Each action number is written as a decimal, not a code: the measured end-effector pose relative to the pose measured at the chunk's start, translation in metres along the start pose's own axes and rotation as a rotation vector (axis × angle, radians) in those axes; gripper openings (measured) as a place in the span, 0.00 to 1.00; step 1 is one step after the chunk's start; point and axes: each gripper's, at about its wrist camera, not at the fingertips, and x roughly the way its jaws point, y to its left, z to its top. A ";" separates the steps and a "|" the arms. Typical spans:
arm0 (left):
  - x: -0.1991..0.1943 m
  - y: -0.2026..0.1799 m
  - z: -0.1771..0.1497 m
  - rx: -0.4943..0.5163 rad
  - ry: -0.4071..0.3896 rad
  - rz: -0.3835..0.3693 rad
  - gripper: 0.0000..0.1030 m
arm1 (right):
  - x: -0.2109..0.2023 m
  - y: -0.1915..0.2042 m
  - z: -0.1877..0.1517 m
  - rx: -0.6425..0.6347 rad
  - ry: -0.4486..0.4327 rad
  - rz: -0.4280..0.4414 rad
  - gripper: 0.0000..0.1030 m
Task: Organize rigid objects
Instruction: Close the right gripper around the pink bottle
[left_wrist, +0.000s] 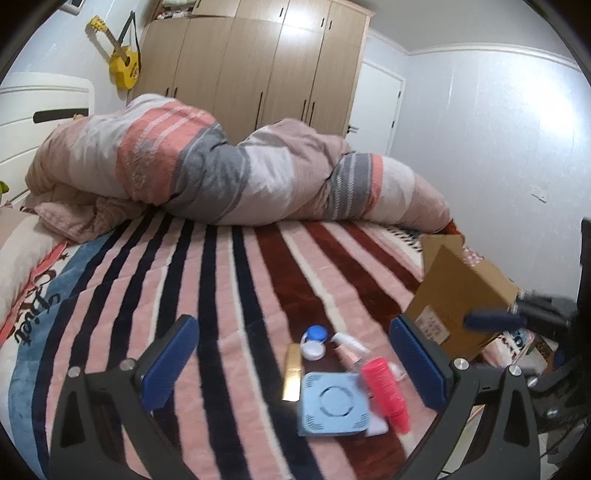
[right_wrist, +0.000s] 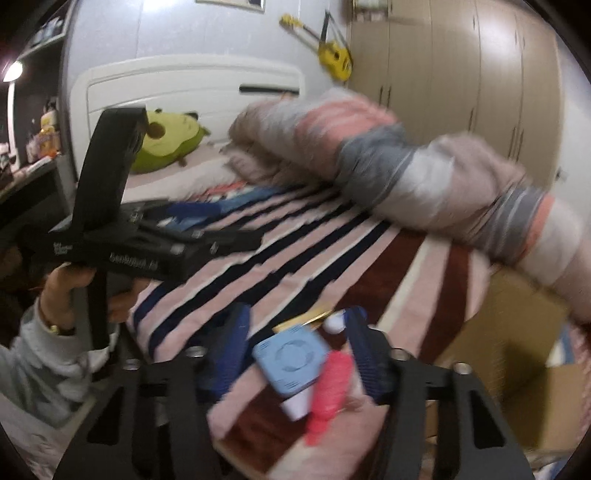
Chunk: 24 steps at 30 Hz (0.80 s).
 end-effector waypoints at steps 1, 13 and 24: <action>0.002 0.004 -0.002 0.002 0.006 0.005 1.00 | 0.010 0.000 -0.005 0.021 0.033 0.016 0.33; 0.039 0.014 -0.038 0.041 0.090 -0.018 1.00 | 0.083 -0.030 -0.067 0.219 0.286 -0.135 0.31; 0.040 0.006 -0.040 0.038 0.103 -0.125 1.00 | 0.109 -0.039 -0.078 0.254 0.350 -0.198 0.26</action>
